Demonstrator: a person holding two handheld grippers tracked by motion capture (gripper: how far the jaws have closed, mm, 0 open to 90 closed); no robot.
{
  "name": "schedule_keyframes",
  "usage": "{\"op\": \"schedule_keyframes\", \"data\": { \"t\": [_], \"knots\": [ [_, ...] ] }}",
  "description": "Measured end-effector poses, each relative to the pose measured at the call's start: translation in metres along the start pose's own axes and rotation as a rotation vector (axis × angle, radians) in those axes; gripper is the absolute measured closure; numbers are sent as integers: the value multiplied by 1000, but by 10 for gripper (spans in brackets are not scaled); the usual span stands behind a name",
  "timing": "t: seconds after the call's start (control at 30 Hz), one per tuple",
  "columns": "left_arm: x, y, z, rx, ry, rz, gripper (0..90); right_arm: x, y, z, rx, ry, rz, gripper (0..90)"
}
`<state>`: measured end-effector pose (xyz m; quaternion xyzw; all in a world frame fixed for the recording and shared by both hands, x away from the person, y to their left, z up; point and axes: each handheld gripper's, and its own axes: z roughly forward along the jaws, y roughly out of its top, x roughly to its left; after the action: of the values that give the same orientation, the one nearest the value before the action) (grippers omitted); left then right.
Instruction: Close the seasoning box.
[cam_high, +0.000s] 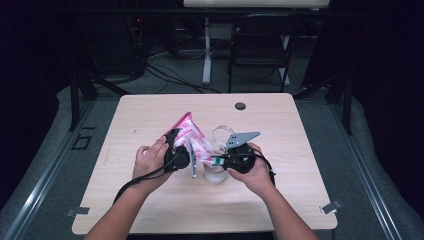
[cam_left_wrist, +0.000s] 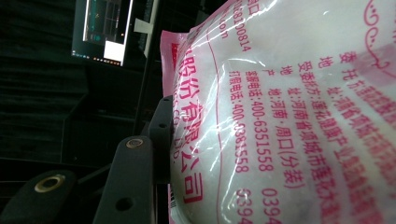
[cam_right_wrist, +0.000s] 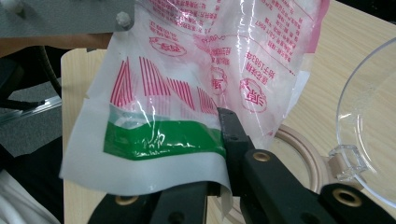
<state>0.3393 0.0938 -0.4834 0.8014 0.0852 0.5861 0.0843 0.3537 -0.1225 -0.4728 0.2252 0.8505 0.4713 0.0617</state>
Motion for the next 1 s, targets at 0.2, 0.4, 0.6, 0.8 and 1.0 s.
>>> {"op": "schedule_keyframes", "data": {
  "t": [0.2, 0.4, 0.6, 0.8, 1.0],
  "knots": [
    [1, 1, -1, 2, 8, 12, 597, 0, 0, 0, 2, -2, 2, 900],
    [1, 2, -1, 0, 8, 11, 597, 0, -1, 0, -1, -3, 4, 900],
    [2, 2, -2, -3, 12, 18, 597, -1, -1, 0, 3, -5, 1, 900],
    [1, 2, -2, -5, 11, 20, 598, -1, -1, 0, 5, -5, 1, 900],
    [1, 2, -2, -2, 6, 20, 598, -2, -1, 1, 8, -6, 2, 900]
  ]
}}
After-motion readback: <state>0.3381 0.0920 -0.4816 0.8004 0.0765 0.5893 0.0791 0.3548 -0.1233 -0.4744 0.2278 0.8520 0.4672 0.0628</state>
